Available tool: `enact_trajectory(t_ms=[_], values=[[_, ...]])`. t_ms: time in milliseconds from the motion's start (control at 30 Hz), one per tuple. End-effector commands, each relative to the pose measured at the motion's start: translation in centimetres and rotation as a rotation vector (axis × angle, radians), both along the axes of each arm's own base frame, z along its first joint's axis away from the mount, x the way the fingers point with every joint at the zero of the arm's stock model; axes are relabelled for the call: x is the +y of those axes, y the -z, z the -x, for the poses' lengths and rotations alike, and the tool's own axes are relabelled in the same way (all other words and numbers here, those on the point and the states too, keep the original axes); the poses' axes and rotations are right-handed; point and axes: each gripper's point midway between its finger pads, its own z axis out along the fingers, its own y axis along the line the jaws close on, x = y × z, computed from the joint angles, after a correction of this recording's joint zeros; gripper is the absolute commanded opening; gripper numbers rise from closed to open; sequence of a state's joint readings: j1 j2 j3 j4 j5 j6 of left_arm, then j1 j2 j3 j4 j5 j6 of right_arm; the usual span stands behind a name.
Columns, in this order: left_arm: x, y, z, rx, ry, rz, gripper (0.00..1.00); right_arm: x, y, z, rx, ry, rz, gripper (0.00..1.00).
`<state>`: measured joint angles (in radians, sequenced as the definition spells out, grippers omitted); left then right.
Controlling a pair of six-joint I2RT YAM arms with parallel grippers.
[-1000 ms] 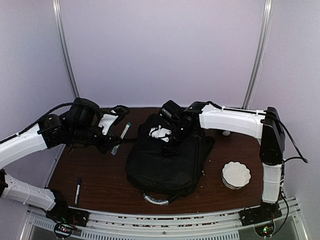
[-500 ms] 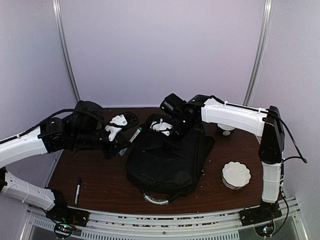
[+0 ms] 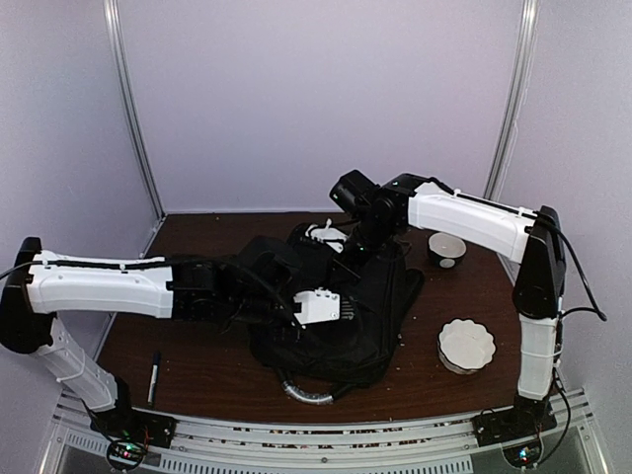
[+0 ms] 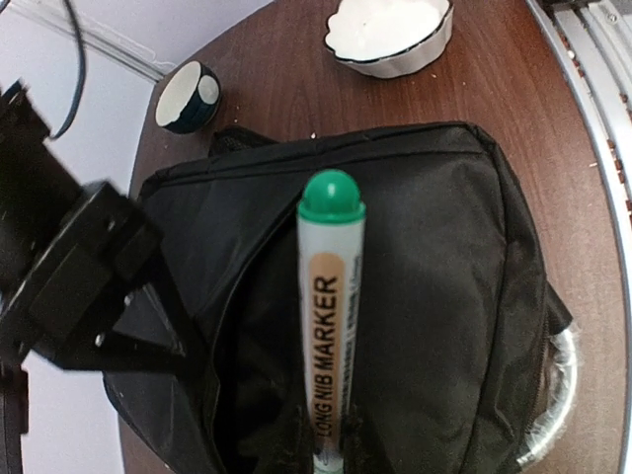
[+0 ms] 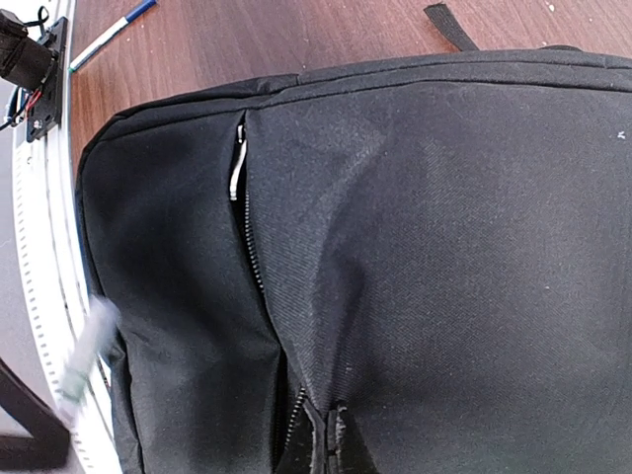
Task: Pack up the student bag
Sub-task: Place the pen in the lower front pocket of the bag.
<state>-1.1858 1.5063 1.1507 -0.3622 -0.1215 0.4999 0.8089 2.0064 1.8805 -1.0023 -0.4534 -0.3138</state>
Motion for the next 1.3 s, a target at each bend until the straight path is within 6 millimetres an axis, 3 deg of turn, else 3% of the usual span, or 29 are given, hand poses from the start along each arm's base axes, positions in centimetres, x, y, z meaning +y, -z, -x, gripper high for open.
enact_trajectory(t_ms=[0, 533, 967, 1100, 1267], values=[[-2.5, -1.0, -2.0, -0.226, 0.042, -0.048, 0.00, 1.4, -4.4, 1.5, 0.004, -0.059, -0.129, 0.00], [-3.9, 4.7, -6.5, -0.493, 0.101, -0.372, 0.00, 1.8, -4.2, 2.5, 0.067, -0.081, -0.161, 0.00], [-2.3, 4.8, -15.3, -0.569, -0.312, -0.447, 0.01, 2.0, -4.6, 2.8, 0.083, -0.090, -0.184, 0.00], [-3.0, 3.1, -15.7, -0.574, -0.391, -0.344, 0.35, 2.1, -4.9, 2.7, 0.079, -0.090, -0.192, 0.00], [-2.8, 1.4, -14.4, -0.527, -0.370, -0.272, 0.49, 2.0, -4.9, 2.5, 0.075, -0.084, -0.190, 0.00]])
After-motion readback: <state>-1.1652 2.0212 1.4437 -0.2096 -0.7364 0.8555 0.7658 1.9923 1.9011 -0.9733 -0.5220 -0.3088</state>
